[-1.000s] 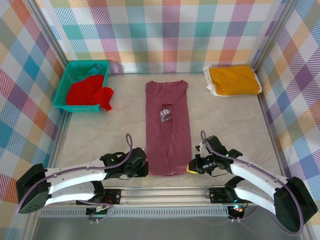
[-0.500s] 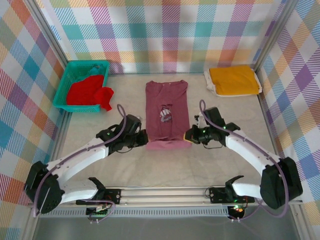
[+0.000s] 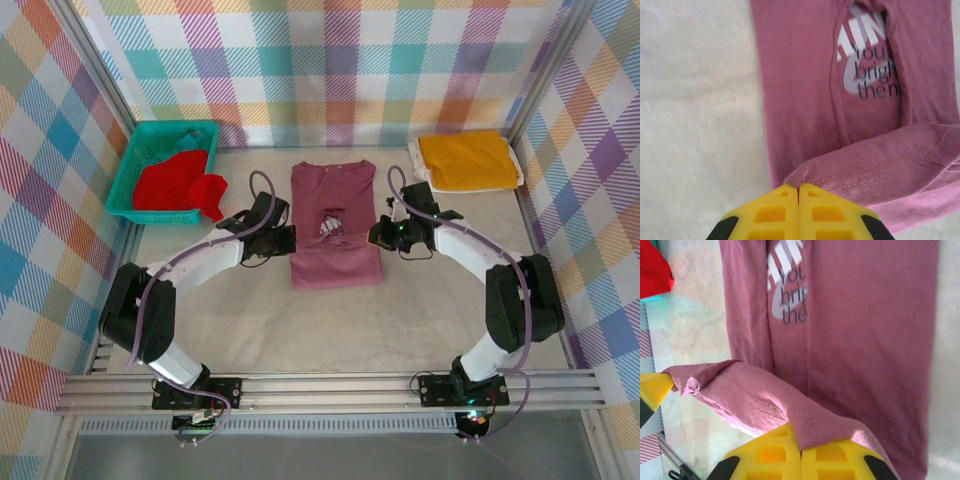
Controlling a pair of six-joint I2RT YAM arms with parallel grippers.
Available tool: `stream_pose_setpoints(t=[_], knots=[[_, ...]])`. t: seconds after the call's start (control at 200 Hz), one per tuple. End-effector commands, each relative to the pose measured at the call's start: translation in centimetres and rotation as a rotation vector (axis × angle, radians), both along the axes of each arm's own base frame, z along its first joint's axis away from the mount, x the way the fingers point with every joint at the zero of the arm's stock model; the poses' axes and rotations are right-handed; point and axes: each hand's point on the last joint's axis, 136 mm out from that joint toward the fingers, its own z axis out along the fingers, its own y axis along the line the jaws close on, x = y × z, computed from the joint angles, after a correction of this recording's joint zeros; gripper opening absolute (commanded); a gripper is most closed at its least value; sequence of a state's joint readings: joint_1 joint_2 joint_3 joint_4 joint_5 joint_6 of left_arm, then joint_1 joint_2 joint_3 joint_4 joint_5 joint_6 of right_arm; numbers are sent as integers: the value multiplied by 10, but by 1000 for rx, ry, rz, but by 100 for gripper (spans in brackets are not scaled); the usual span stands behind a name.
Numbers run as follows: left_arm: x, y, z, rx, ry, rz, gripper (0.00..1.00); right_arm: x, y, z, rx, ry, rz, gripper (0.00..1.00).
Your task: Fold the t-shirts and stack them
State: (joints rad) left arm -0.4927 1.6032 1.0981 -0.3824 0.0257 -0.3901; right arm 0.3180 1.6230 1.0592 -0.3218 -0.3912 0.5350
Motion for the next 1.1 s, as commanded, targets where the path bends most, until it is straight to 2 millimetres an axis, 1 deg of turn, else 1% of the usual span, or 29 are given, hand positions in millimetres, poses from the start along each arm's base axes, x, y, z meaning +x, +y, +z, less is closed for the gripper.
stream_pose_setpoints(t=[0.0, 0.11, 0.245, 0.345, 0.355, 0.36, 0.385, 0.42, 0.44, 0.47, 0.485, 0.51, 0.54, 0.58, 0.615, 0.66, 0.675, 0.68, 0.685, 0.71, 0.76, 0.789, 0.884, 0.924, 0.934, 0.959, 0.984, 1.094], knots=[[21, 5, 2, 32, -26, -33, 0, 24, 2, 7, 18, -59, 12, 0], [35, 4, 2, 55, -30, -52, 0, 34, 6, 4, 28, -50, 17, 0], [56, 2, -1, 83, -31, -69, 0, 49, 6, -2, 21, -42, 2, 0], [78, 1, -6, 105, -34, -75, 0, 67, 2, -6, 11, -39, -41, 0], [80, 1, -6, 108, -35, -74, 0, 70, 2, -7, 10, -36, -45, 2], [82, 1, -6, 110, -36, -73, 0, 71, 1, -7, 9, -36, -48, 3], [88, 2, -7, 117, -38, -70, 9, 77, 0, -7, 12, -30, -59, 11], [99, 3, -6, 127, -48, -66, 25, 86, -1, -7, 16, -25, -70, 25], [105, 3, -5, 131, -54, -63, 32, 91, -2, -7, 16, -21, -78, 30], [113, 4, -1, 135, -63, -60, 40, 100, -5, -6, 15, -17, -96, 32], [116, 5, -1, 140, -62, -53, 42, 104, -7, -5, 16, -15, -105, 33], [123, 8, 5, 147, -71, -38, 46, 110, -7, -3, 22, -13, -112, 35], [127, 11, 11, 160, -74, -18, 48, 115, -7, 3, 37, -16, -113, 36], [129, 12, 23, 161, -92, -6, 49, 118, -7, 13, 48, -28, -111, 35], [126, 11, 33, 142, -108, 5, 49, 118, -8, 22, 48, -46, -109, 35], [119, 10, 44, 111, -131, 17, 49, 111, -7, 30, 58, -64, -102, 33], [115, 8, 45, 99, -132, 16, 49, 108, -6, 32, 66, -68, -97, 33], [113, 8, 45, 96, -132, 15, 49, 106, -7, 30, 64, -63, -97, 32], [111, 7, 46, 92, -130, 14, 49, 106, -6, 33, 71, -70, -93, 32], [103, 3, 48, 71, -132, 6, 49, 100, -5, 35, 84, -72, -84, 32], [85, -2, 50, 42, -139, -2, 48, 83, -3, 32, 107, -63, -62, 32], [72, -4, 46, 32, -136, -6, 46, 73, -1, 30, 114, -62, -48, 31], [38, -13, 30, -22, -122, -18, 44, 39, 4, 11, 101, -32, -2, 31], [25, -19, 21, -47, -103, -32, 40, 29, 6, 6, 107, -30, 11, 23], [26, -23, 23, -65, -120, -36, 39, 27, 6, 5, 110, -29, 13, 21], [21, -26, 19, -78, -121, -43, 36, 22, 9, 3, 123, -25, 22, 16], [17, -29, 14, -85, -119, -49, 33, 18, 12, 1, 137, -20, 29, 13], [9, -40, -1, -114, -114, -62, 29, 11, 20, -5, 185, 15, 50, 11]])
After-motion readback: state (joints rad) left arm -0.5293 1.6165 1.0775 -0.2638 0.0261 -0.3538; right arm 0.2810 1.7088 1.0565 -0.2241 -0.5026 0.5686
